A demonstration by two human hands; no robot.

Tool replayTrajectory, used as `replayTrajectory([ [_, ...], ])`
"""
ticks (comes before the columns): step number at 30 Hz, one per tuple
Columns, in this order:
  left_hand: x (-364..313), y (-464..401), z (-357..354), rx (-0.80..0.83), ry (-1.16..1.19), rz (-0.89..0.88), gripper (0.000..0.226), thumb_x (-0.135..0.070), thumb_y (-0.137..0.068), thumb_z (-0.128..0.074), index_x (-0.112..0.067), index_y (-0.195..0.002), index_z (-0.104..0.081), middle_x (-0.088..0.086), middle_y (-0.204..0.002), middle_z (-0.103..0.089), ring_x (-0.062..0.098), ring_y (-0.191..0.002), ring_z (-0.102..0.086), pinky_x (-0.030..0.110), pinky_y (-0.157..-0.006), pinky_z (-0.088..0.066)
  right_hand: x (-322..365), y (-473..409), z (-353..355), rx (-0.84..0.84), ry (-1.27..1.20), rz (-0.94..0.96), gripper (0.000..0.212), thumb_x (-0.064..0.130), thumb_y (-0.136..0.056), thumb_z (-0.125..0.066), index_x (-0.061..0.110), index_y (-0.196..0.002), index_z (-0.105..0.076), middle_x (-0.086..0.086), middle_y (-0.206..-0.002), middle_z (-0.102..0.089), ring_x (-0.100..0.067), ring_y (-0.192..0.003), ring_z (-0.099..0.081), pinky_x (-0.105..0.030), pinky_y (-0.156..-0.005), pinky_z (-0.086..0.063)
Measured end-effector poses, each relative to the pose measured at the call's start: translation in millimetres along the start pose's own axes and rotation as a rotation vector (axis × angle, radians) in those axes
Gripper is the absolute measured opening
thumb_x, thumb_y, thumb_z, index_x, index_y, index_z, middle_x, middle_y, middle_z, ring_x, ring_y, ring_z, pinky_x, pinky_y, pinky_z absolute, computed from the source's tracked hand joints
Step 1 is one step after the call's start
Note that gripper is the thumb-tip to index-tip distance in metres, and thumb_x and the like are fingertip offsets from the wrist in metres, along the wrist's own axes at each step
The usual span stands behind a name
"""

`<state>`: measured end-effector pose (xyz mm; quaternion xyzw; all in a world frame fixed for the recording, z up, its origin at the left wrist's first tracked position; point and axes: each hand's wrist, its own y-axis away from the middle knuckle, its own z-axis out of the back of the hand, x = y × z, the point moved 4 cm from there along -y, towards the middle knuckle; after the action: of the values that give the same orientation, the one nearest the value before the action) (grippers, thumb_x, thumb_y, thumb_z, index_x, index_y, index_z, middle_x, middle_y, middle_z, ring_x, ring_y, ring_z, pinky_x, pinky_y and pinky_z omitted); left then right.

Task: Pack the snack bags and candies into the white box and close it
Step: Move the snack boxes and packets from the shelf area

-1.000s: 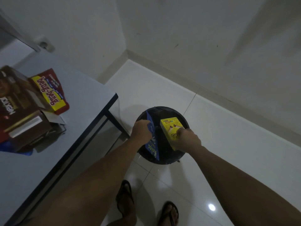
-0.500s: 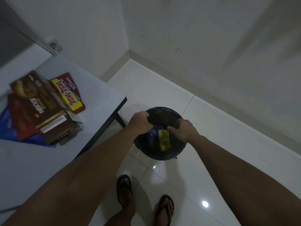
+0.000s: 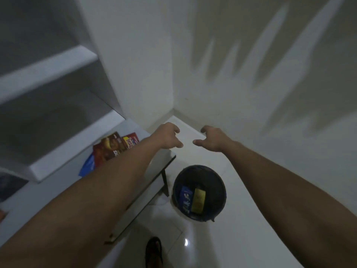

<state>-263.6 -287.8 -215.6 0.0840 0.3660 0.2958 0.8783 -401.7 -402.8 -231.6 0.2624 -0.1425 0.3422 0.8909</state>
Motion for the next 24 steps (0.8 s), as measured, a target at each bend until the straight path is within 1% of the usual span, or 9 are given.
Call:
replayTrajectory([
  [6,37.6,36.2,72.4,-0.131,-0.040,0.073,0.068,-0.026,-0.071,-0.082,-0.007,-0.130,-0.055,0.010,-0.124,-0.061,0.024,-0.113,-0.058,0.025,-0.088,-0.044,81.3,-6.8,15.0,0.010,0.032,0.136,0.071,0.047,-0.085,-0.067,0.008,-0.139,-0.042,-0.013,-0.141,-0.050,-0.029,-0.127,-0.049,-0.035,-0.098,-0.041],
  [8,58.3,47.1,90.3,-0.162,-0.034,0.115,0.067,-0.025,-0.072,-0.082,-0.008,-0.131,-0.055,0.010,-0.126,-0.060,0.024,-0.113,-0.057,0.024,-0.086,-0.043,107.4,-10.6,9.8,0.034,0.040,0.176,0.071,0.046,-0.085,-0.067,0.008,-0.139,-0.042,-0.012,-0.141,-0.049,-0.028,-0.127,-0.048,-0.035,-0.098,-0.041],
  [12,102.8,68.3,110.8,-0.194,-0.038,0.217,0.066,-0.025,-0.071,-0.081,-0.009,-0.130,-0.056,0.009,-0.128,-0.060,0.026,-0.115,-0.057,0.030,-0.092,-0.047,151.2,-16.8,-13.5,0.088,0.064,0.246,0.071,0.047,-0.083,-0.068,0.008,-0.137,-0.044,-0.013,-0.139,-0.051,-0.029,-0.125,-0.050,-0.035,-0.099,-0.042],
  [14,123.5,78.8,113.3,-0.189,-0.040,0.262,0.056,-0.022,-0.070,-0.081,-0.009,-0.121,-0.063,0.007,-0.120,-0.064,0.025,-0.109,-0.059,0.027,-0.085,-0.047,167.2,-19.0,-31.8,0.116,0.080,0.262,0.072,0.048,-0.082,-0.070,0.008,-0.136,-0.045,-0.014,-0.137,-0.052,-0.029,-0.123,-0.052,-0.035,-0.098,-0.043],
  [16,144.0,88.7,112.7,-0.184,-0.040,0.306,0.039,-0.020,-0.066,-0.082,-0.012,-0.102,-0.069,0.007,-0.105,-0.068,0.024,-0.098,-0.062,0.025,-0.073,-0.045,180.5,-19.7,-50.8,0.145,0.099,0.276,0.072,0.048,-0.081,-0.071,0.010,-0.136,-0.045,-0.013,-0.136,-0.053,-0.028,-0.121,-0.052,-0.035,-0.096,-0.043],
  [17,153.4,93.1,111.7,-0.186,-0.030,0.323,0.031,-0.020,-0.065,-0.082,-0.014,-0.093,-0.069,0.007,-0.100,-0.069,0.023,-0.093,-0.063,0.025,-0.070,-0.044,186.1,-19.6,-60.0,0.162,0.104,0.281,0.070,0.047,-0.081,-0.071,0.010,-0.135,-0.046,-0.013,-0.135,-0.054,-0.027,-0.120,-0.053,-0.034,-0.095,-0.043],
  [19,171.9,100.6,106.1,-0.180,-0.024,0.356,0.020,-0.018,-0.069,-0.078,-0.012,-0.085,-0.068,0.005,-0.091,-0.069,0.021,-0.088,-0.063,0.024,-0.068,-0.041,196.7,-18.2,-77.1,0.198,0.115,0.304,0.063,0.042,-0.082,-0.071,0.012,-0.132,-0.049,-0.012,-0.131,-0.057,-0.027,-0.116,-0.055,-0.030,-0.089,-0.043],
  [21,191.3,103.7,98.0,-0.172,-0.022,0.380,0.023,-0.017,-0.073,-0.074,-0.008,-0.094,-0.071,0.005,-0.092,-0.068,0.023,-0.094,-0.063,0.025,-0.073,-0.045,205.6,-17.5,-94.0,0.225,0.129,0.342,0.057,0.043,-0.080,-0.072,0.014,-0.125,-0.054,-0.010,-0.123,-0.062,-0.027,-0.111,-0.059,-0.027,-0.084,-0.043],
  [24,214.8,105.9,86.1,-0.180,0.019,0.433,0.031,-0.023,-0.075,-0.074,-0.009,-0.102,-0.070,0.012,-0.105,-0.068,0.030,-0.104,-0.062,0.035,-0.087,-0.049,215.9,-18.8,-117.4,0.228,0.130,0.389,0.058,0.053,-0.071,-0.074,0.023,-0.118,-0.059,-0.005,-0.114,-0.067,-0.024,-0.103,-0.064,-0.034,-0.089,-0.051],
])
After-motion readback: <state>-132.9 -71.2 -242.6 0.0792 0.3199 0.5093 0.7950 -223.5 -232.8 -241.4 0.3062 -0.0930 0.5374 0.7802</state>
